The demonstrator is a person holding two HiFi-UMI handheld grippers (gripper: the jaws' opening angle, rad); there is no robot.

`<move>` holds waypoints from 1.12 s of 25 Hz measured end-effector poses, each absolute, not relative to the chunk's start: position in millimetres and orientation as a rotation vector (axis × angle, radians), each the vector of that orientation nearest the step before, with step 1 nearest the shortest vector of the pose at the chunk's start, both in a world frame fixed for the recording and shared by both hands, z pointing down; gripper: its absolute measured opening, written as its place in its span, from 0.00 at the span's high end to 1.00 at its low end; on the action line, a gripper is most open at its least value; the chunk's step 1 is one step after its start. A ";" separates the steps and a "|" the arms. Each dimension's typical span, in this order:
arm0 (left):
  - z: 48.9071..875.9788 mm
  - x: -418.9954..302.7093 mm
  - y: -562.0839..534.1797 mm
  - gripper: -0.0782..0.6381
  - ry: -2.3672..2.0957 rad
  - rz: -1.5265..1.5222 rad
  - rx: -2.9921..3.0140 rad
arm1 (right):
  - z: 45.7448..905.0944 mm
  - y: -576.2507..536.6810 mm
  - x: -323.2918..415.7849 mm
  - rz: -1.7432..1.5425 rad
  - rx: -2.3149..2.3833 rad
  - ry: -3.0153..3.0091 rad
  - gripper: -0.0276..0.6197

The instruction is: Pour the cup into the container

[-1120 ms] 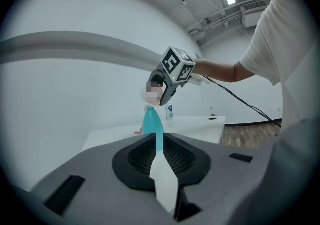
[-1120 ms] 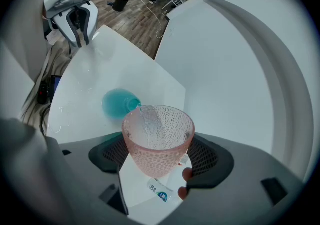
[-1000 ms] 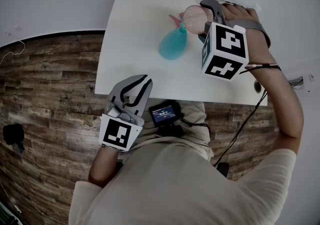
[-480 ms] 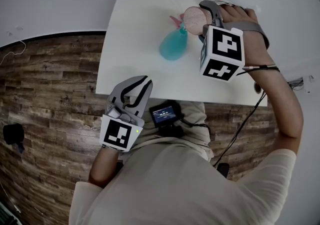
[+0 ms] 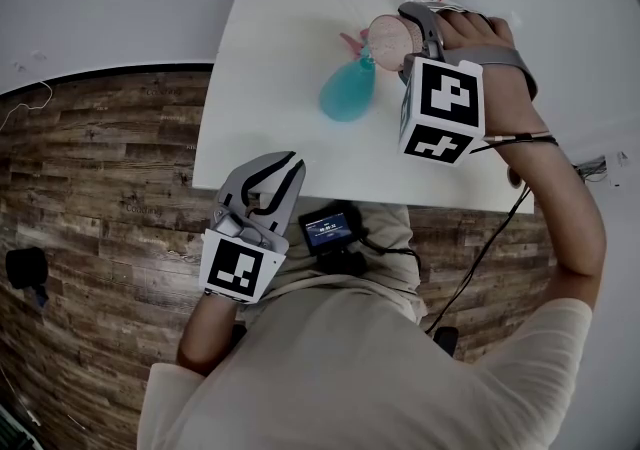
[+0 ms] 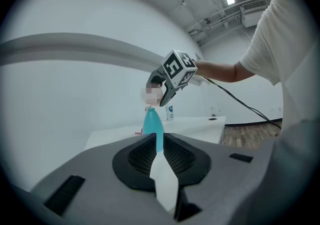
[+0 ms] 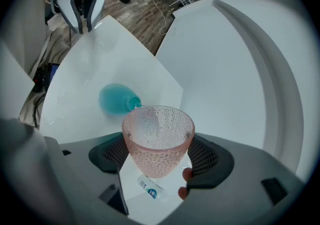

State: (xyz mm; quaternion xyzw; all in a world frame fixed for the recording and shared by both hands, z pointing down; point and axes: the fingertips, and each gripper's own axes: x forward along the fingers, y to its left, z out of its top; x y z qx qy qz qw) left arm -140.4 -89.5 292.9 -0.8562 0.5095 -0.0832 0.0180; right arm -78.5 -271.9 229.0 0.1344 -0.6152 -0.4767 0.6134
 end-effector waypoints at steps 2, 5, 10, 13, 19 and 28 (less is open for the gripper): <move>292.8 -140.1 -89.2 0.84 1.581 -0.262 -2.659 | 227.7 -272.4 -79.1 -1.114 0.313 -1.408 0.38; 292.6 -139.0 -89.7 0.84 1.582 -0.258 -2.659 | 228.4 -273.4 -78.7 -1.128 0.311 -1.397 0.38; 291.6 -140.8 -88.6 0.84 1.579 -0.257 -2.656 | 227.2 -272.9 -79.8 -1.150 0.314 -1.378 0.38; 291.0 -141.6 -88.7 0.84 1.580 -0.256 -2.656 | 224.8 -273.1 -80.9 -1.170 0.316 -1.365 0.38; 292.9 -140.9 -87.9 0.84 1.582 -0.260 -2.656 | 228.3 -272.5 -81.6 -1.211 0.306 -1.335 0.38; 293.8 -141.0 -88.9 0.84 1.592 -0.267 -2.655 | 227.0 -270.7 -84.0 -1.303 0.299 -1.289 0.38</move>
